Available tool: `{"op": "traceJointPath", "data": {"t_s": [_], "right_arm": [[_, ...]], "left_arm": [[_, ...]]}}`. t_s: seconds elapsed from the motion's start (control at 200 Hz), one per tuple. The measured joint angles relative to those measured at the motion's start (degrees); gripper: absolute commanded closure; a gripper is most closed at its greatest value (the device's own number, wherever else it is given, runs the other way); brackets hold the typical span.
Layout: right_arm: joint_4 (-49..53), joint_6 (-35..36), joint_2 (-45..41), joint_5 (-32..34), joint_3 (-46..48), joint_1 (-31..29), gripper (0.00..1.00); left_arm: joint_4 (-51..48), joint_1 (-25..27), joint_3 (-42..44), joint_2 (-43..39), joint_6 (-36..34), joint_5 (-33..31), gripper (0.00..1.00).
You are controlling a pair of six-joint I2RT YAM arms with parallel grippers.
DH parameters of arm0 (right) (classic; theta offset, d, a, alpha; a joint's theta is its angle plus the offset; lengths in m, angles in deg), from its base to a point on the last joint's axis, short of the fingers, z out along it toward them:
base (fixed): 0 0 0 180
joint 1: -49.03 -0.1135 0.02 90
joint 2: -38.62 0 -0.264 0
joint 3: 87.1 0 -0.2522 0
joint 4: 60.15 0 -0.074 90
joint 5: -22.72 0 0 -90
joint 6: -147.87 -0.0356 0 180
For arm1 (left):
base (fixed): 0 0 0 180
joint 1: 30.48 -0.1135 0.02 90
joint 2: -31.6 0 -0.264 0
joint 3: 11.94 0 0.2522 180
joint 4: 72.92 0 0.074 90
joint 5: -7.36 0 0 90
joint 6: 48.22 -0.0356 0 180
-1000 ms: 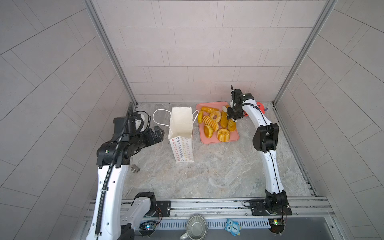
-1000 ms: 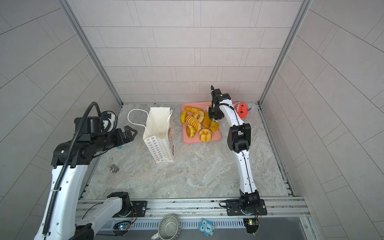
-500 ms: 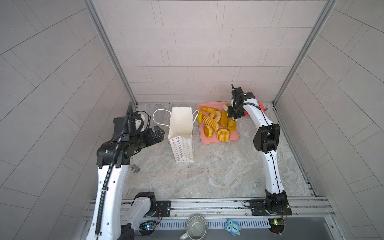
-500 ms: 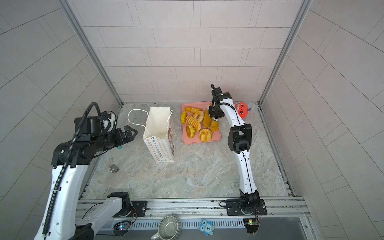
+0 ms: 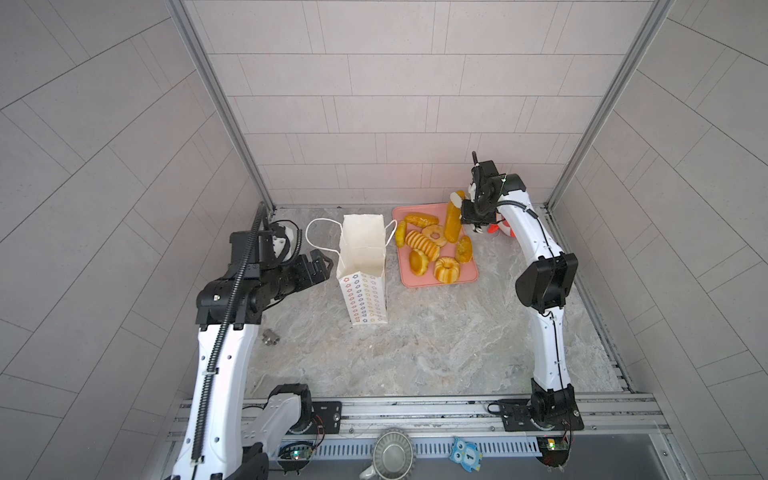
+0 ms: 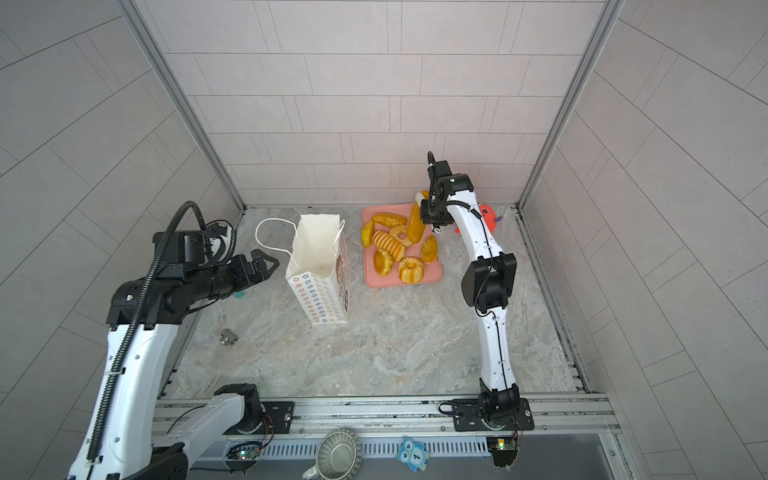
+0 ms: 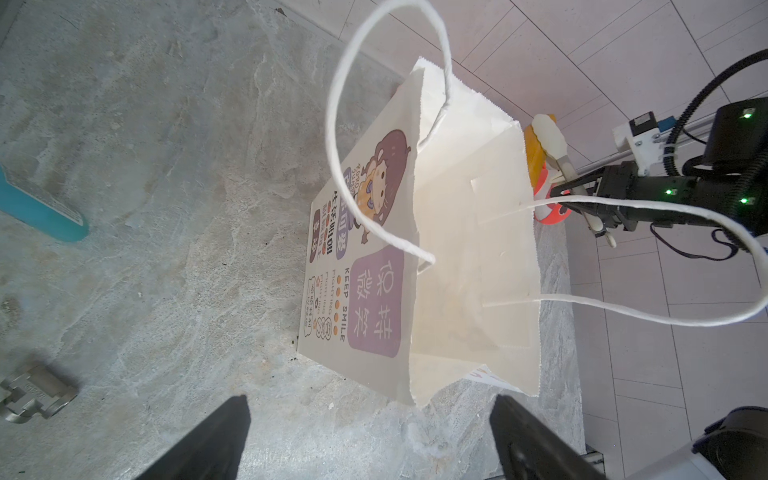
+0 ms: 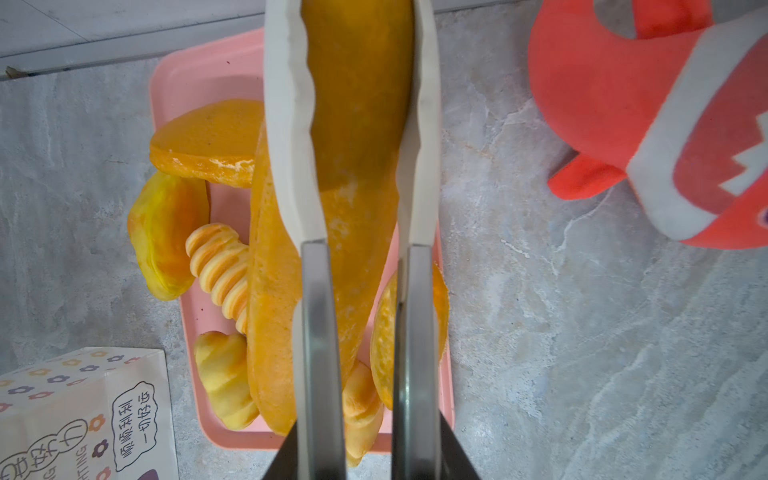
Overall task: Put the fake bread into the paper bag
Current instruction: 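Lift the loaf upright off the tray with the right gripper's tongs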
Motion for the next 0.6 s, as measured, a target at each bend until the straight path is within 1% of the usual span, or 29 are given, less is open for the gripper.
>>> {"op": "traceJointPath", "data": {"t_s": [0.155, 0.235, 0.35, 0.47, 0.6], "right_arm": [[0.2, 0.6, -4.9, 1.5, 1.6, -0.8, 0.66], [0.0, 1.0, -8.5, 2.2, 3.8, -1.2, 0.66], [-1.0, 1.6, -14.2, 2.8, 7.7, -1.9, 0.66], [-4.0, 2.5, -20.7, 3.3, 13.6, -3.1, 0.67], [-8.2, 3.6, -28.0, 3.7, 21.3, -5.3, 0.66]], "left_arm": [[1.6, 3.8, 0.0, 2.7, 0.1, -1.7, 0.11], [2.4, 6.6, 0.0, 4.3, 0.1, -3.8, 0.12], [3.3, 9.5, 0.0, 6.1, 0.1, -7.1, 0.16], [4.6, 11.1, 0.1, 7.2, 0.0, -9.8, 0.22], [6.2, 11.8, 1.2, 8.0, 0.1, -11.9, 0.3]]}}
